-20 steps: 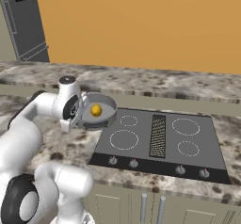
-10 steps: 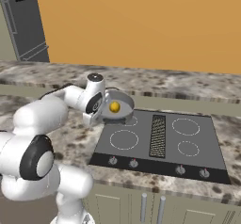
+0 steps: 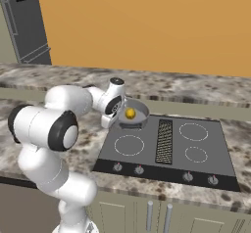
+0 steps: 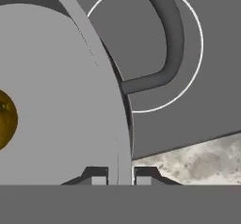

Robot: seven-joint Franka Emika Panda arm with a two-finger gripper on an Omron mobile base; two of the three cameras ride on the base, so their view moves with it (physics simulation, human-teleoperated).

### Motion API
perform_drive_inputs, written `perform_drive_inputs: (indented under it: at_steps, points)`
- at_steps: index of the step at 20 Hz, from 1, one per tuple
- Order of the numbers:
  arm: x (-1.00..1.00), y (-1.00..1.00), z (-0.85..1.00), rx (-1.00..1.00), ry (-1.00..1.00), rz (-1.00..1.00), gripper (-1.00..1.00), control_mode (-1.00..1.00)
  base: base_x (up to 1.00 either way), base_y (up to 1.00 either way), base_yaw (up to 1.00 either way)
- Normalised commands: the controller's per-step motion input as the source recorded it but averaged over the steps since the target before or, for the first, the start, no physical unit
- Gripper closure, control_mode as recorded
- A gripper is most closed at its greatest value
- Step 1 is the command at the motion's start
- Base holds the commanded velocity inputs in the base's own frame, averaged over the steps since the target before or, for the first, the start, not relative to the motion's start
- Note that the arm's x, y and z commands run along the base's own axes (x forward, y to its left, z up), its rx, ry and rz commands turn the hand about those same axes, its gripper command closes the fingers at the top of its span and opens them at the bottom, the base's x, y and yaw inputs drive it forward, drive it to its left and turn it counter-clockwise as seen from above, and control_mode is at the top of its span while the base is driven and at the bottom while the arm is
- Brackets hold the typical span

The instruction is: Turn on the sink faucet. Then move the lemon from the counter to the sink. Turn off the sink. Move the vegetable from the sink to the pot next to the stove. Finally move the pot to the rear left burner.

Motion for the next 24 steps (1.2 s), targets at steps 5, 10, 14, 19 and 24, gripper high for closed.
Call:
perform_drive_inputs:
  at_steps: [5, 10, 14, 19, 24]
  points:
    - [0.41, -0.26, -0.40, 0.00, 0.05, 0.00, 1.00, -1.00, 0.00, 0.00, 0.00]
    - [0.42, -0.24, -0.41, 0.00, 0.05, 0.00, 1.00, -1.00, 0.00, 0.00, 0.00]
    - [0.40, -0.19, -0.44, 0.00, 0.04, 0.00, 1.00, -1.00, 0.00, 0.00, 0.00]
    - [0.32, -0.07, -0.37, 0.00, 0.03, 0.00, 1.00, -1.00, 0.00, 0.00, 0.00]
    - [0.18, -0.02, -0.24, 0.00, 0.02, 0.00, -1.00, -1.00, 0.00, 0.00, 0.00]
